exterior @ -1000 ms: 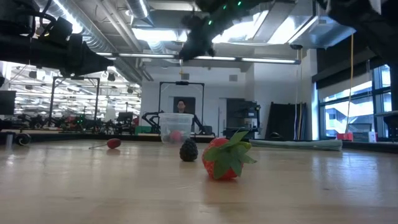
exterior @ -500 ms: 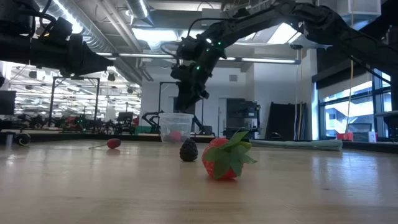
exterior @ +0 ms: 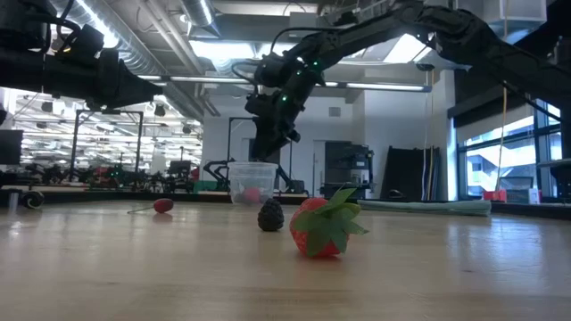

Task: Pick and placing Produce into tupperware
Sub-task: Put the top black raspberry into the transparent container, then put the black raspberry into the transparent container

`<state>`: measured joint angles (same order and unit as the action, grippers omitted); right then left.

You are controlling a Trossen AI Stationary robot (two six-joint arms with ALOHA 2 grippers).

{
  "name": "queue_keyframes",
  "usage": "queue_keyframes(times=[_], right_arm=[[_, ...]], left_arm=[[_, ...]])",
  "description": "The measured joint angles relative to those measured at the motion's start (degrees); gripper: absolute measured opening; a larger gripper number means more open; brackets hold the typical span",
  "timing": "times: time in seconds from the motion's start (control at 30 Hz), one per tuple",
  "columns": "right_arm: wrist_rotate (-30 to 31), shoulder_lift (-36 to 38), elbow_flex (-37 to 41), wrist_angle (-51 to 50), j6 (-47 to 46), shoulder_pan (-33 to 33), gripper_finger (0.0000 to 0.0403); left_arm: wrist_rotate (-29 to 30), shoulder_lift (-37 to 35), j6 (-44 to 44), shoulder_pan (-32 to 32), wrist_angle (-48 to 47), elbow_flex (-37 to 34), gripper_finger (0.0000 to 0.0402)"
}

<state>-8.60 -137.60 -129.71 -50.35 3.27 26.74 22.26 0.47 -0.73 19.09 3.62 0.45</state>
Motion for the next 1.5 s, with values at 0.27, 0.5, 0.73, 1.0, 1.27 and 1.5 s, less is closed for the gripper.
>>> queue_keyframes(times=[0.27, 0.5, 0.73, 1.0, 1.27, 1.5], right_arm=[[0.1, 0.0, 0.0, 0.3, -0.1, 0.0, 0.0138], [0.1, 0.0, 0.0, 1.7, 1.7, 0.0, 0.0139], [0.1, 0.0, 0.0, 2.3, 3.0, 0.0, 0.0147], [0.1, 0.0, 0.0, 2.3, 2.9, 0.0, 0.0211], [-7.0, 2.3, -5.1, -3.5, 3.2, -0.3, 0.0239], [-18.2, 14.6, -4.0, -5.8, 7.9, -3.7, 0.0239]], left_arm=[[0.0, 0.0, 0.0, 0.0, 0.0, 0.0, 0.0247], [0.0, 0.0, 0.0, 0.0, 0.0, 0.0, 0.0247], [0.0, 0.0, 0.1, 0.0, 0.0, 0.0, 0.0247], [0.0, 0.0, 0.1, 0.0, 0.0, 0.0, 0.0247], [0.0, 0.0, 0.1, 0.0, 0.0, 0.0, 0.0247], [0.0, 0.0, 0.0, 0.0, 0.0, 0.0, 0.0247]])
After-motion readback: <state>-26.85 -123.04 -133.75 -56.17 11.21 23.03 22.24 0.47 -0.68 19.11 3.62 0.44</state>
